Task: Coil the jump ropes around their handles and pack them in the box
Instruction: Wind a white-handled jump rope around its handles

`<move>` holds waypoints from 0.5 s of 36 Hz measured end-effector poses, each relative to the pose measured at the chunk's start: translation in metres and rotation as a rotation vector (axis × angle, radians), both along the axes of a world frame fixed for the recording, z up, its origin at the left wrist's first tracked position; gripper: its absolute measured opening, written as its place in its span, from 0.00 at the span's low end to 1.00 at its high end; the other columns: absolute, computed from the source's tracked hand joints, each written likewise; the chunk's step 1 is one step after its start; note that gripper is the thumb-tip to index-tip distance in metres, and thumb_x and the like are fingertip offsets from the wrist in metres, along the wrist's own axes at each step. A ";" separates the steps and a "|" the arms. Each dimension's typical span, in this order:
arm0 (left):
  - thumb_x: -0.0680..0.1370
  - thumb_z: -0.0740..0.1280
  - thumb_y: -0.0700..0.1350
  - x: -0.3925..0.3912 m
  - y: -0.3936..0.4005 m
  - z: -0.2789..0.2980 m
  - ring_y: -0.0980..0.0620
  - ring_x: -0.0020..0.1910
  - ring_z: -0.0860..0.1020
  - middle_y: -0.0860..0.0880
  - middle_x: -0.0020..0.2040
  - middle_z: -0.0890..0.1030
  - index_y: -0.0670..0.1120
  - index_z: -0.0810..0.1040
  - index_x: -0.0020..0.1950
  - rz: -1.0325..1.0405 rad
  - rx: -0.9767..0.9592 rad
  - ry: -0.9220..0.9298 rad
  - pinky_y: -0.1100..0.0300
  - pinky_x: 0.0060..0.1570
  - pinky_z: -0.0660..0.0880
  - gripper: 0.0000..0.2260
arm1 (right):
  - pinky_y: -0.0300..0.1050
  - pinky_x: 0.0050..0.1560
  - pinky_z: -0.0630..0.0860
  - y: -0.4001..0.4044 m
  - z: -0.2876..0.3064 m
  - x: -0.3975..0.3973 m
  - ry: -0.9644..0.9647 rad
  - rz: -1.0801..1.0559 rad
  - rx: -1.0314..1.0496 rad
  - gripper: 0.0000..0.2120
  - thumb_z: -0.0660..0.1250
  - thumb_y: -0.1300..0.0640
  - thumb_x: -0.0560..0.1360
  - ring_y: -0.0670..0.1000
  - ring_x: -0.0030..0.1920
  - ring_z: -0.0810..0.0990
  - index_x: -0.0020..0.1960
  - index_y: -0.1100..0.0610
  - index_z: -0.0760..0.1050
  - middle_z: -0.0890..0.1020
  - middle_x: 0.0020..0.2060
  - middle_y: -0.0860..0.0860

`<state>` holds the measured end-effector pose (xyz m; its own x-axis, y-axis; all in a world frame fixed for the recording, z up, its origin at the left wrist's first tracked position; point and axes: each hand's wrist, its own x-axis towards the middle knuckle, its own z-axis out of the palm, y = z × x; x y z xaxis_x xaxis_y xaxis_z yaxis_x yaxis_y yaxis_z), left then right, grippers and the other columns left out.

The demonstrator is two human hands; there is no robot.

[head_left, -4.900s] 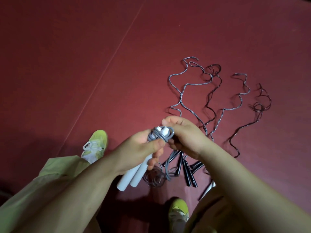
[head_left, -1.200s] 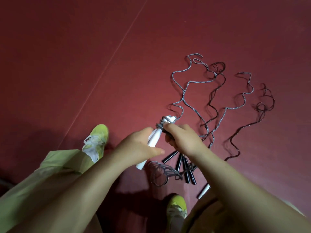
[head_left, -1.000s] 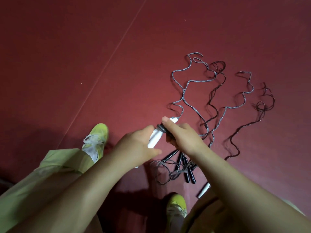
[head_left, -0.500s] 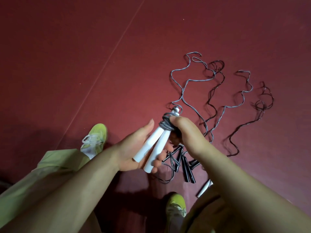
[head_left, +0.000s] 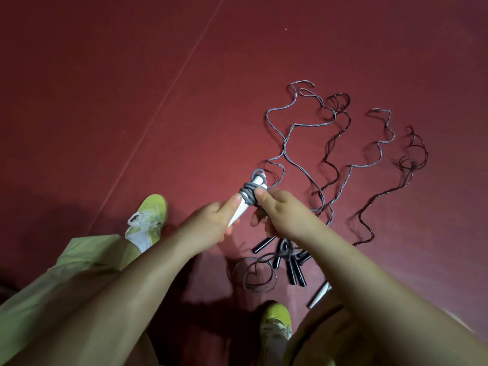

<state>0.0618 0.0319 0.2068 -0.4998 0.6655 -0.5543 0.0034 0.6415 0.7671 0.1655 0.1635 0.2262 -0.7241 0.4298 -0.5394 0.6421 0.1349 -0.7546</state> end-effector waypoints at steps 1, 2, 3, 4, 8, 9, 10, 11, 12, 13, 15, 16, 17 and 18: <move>0.80 0.52 0.64 0.000 0.000 0.001 0.49 0.31 0.73 0.51 0.32 0.76 0.46 0.77 0.40 -0.007 -0.006 0.034 0.56 0.39 0.70 0.25 | 0.40 0.28 0.66 -0.001 0.000 0.000 -0.005 0.008 0.015 0.17 0.53 0.48 0.83 0.47 0.22 0.73 0.54 0.62 0.72 0.81 0.33 0.49; 0.80 0.53 0.63 -0.001 0.000 0.001 0.48 0.33 0.73 0.51 0.33 0.76 0.46 0.76 0.39 -0.015 -0.011 0.068 0.55 0.40 0.71 0.24 | 0.39 0.29 0.66 -0.001 0.000 0.000 -0.010 0.015 0.025 0.16 0.54 0.48 0.83 0.47 0.23 0.74 0.54 0.61 0.72 0.82 0.34 0.49; 0.80 0.53 0.62 -0.001 0.000 0.002 0.47 0.35 0.73 0.50 0.34 0.76 0.46 0.75 0.38 -0.028 -0.020 0.105 0.54 0.42 0.71 0.23 | 0.38 0.29 0.67 -0.002 0.000 0.000 -0.015 0.021 0.033 0.15 0.55 0.48 0.83 0.48 0.24 0.75 0.54 0.60 0.72 0.83 0.37 0.49; 0.79 0.54 0.62 0.000 0.000 0.003 0.46 0.37 0.74 0.48 0.35 0.76 0.46 0.74 0.37 -0.041 -0.035 0.147 0.53 0.44 0.71 0.23 | 0.38 0.29 0.67 -0.003 0.000 0.000 -0.019 0.024 0.041 0.15 0.57 0.48 0.82 0.49 0.26 0.77 0.54 0.60 0.73 0.84 0.39 0.50; 0.79 0.56 0.61 0.003 -0.001 0.006 0.42 0.47 0.75 0.45 0.42 0.77 0.45 0.71 0.39 -0.090 -0.119 0.331 0.51 0.50 0.73 0.21 | 0.38 0.29 0.67 -0.005 -0.001 -0.001 -0.008 -0.046 0.015 0.19 0.64 0.43 0.78 0.51 0.31 0.80 0.56 0.58 0.71 0.83 0.47 0.54; 0.79 0.56 0.62 0.004 -0.002 0.007 0.42 0.48 0.75 0.45 0.43 0.77 0.45 0.70 0.40 -0.108 -0.142 0.377 0.51 0.50 0.73 0.21 | 0.39 0.29 0.67 -0.005 0.000 -0.001 -0.002 -0.076 -0.008 0.19 0.64 0.42 0.77 0.51 0.32 0.81 0.56 0.58 0.71 0.81 0.48 0.54; 0.79 0.56 0.62 0.005 -0.003 0.009 0.41 0.48 0.75 0.45 0.42 0.77 0.45 0.68 0.39 -0.128 -0.160 0.422 0.50 0.48 0.73 0.21 | 0.39 0.29 0.67 -0.006 0.000 -0.001 0.002 -0.097 -0.030 0.20 0.65 0.41 0.76 0.50 0.32 0.80 0.56 0.57 0.70 0.80 0.47 0.52; 0.78 0.55 0.62 0.006 -0.004 0.010 0.41 0.47 0.75 0.45 0.42 0.76 0.45 0.67 0.39 -0.151 -0.170 0.478 0.50 0.47 0.73 0.21 | 0.40 0.29 0.67 -0.006 0.001 -0.002 0.005 -0.110 -0.048 0.21 0.64 0.40 0.76 0.49 0.32 0.80 0.56 0.57 0.70 0.79 0.46 0.51; 0.78 0.55 0.62 0.007 -0.005 0.010 0.40 0.48 0.75 0.45 0.42 0.76 0.46 0.66 0.39 -0.172 -0.165 0.545 0.50 0.46 0.72 0.20 | 0.41 0.29 0.67 -0.006 0.001 -0.002 0.011 -0.118 -0.062 0.21 0.64 0.40 0.76 0.48 0.32 0.79 0.56 0.57 0.71 0.78 0.45 0.49; 0.78 0.55 0.62 0.008 -0.005 0.011 0.40 0.48 0.75 0.45 0.42 0.77 0.46 0.66 0.40 -0.188 -0.146 0.609 0.50 0.45 0.72 0.20 | 0.40 0.28 0.67 -0.005 0.002 -0.003 0.018 -0.127 -0.069 0.22 0.63 0.39 0.77 0.48 0.31 0.79 0.55 0.58 0.71 0.78 0.43 0.49; 0.77 0.56 0.63 0.009 -0.006 0.013 0.40 0.48 0.75 0.46 0.42 0.76 0.48 0.67 0.41 -0.192 -0.091 0.686 0.50 0.44 0.72 0.18 | 0.39 0.25 0.65 -0.003 0.003 -0.003 0.052 -0.164 -0.081 0.19 0.63 0.41 0.78 0.48 0.30 0.77 0.52 0.58 0.72 0.77 0.41 0.51; 0.77 0.56 0.63 0.010 -0.006 0.014 0.40 0.48 0.76 0.46 0.41 0.76 0.49 0.67 0.41 -0.191 -0.072 0.692 0.50 0.44 0.72 0.18 | 0.38 0.24 0.64 -0.002 0.004 -0.002 0.072 -0.187 -0.089 0.17 0.63 0.42 0.78 0.49 0.29 0.76 0.50 0.57 0.72 0.77 0.41 0.52; 0.77 0.57 0.63 0.009 -0.006 0.015 0.41 0.48 0.76 0.47 0.41 0.75 0.49 0.67 0.41 -0.191 -0.063 0.685 0.51 0.44 0.71 0.17 | 0.38 0.24 0.63 -0.001 0.004 -0.002 0.088 -0.202 -0.094 0.16 0.63 0.43 0.78 0.49 0.29 0.76 0.49 0.56 0.71 0.76 0.40 0.53; 0.77 0.57 0.62 0.009 -0.006 0.016 0.41 0.48 0.75 0.48 0.40 0.74 0.49 0.67 0.41 -0.190 -0.058 0.671 0.51 0.43 0.71 0.17 | 0.39 0.25 0.63 -0.001 0.004 -0.002 0.098 -0.209 -0.095 0.15 0.63 0.44 0.78 0.49 0.29 0.75 0.49 0.57 0.71 0.75 0.40 0.54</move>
